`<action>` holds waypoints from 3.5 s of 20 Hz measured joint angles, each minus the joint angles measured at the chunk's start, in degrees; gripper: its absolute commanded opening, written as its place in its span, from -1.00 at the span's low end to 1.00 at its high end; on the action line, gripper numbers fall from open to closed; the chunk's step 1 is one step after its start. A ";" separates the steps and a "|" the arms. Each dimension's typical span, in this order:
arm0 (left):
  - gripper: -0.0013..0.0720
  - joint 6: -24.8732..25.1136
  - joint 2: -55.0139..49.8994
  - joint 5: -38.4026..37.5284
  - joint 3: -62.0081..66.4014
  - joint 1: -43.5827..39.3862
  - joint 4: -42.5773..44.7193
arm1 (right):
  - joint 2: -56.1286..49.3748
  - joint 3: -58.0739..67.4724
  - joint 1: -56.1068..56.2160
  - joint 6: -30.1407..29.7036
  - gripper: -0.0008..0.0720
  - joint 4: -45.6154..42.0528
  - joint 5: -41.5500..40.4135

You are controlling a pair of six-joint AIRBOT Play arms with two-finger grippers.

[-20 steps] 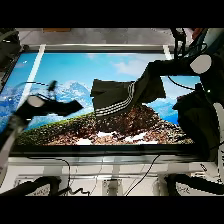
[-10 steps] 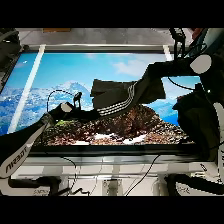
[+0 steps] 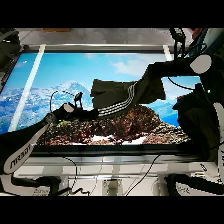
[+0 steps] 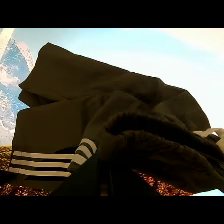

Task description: Fold the clothes and pants, and hang the long-sleeved shirts on hangers.

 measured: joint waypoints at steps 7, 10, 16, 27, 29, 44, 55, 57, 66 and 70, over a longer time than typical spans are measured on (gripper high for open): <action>-0.93 0.68 2.47 1.31 2.29 1.68 2.29 | 0.15 0.09 0.00 0.00 -0.92 0.02 0.00; -0.93 0.83 8.07 0.24 4.02 5.07 5.62 | 1.38 0.13 0.07 -0.33 -0.92 0.09 -0.85; -0.92 3.87 28.26 2.05 10.69 15.58 7.91 | 9.84 0.20 0.28 -4.13 -0.92 4.42 -3.58; -0.93 5.33 65.55 21.75 15.08 22.60 17.57 | 33.05 0.24 18.29 1.18 -0.92 8.22 -12.66; -0.93 5.35 67.69 22.64 15.13 22.75 20.04 | 34.07 0.24 20.83 3.67 -0.92 8.13 -14.69; -0.93 0.83 25.09 4.24 15.15 18.05 18.38 | -2.89 0.02 9.49 22.62 -0.92 -11.10 -14.25; -0.93 -2.93 18.93 -17.77 13.84 7.41 14.14 | -10.32 0.02 -3.04 17.27 -0.92 -15.41 -9.31; -0.92 -4.13 18.88 -22.23 11.98 4.39 12.00 | -10.60 0.02 -4.94 13.73 -0.92 -15.93 -9.25; -0.92 -12.59 18.80 -11.52 -1.22 -18.12 1.01 | -15.93 0.02 -7.78 7.67 -0.91 -25.09 -9.49; 0.95 -14.23 18.56 -5.42 -4.28 -22.49 -0.28 | -17.20 0.02 -7.89 7.08 0.54 -28.68 -10.05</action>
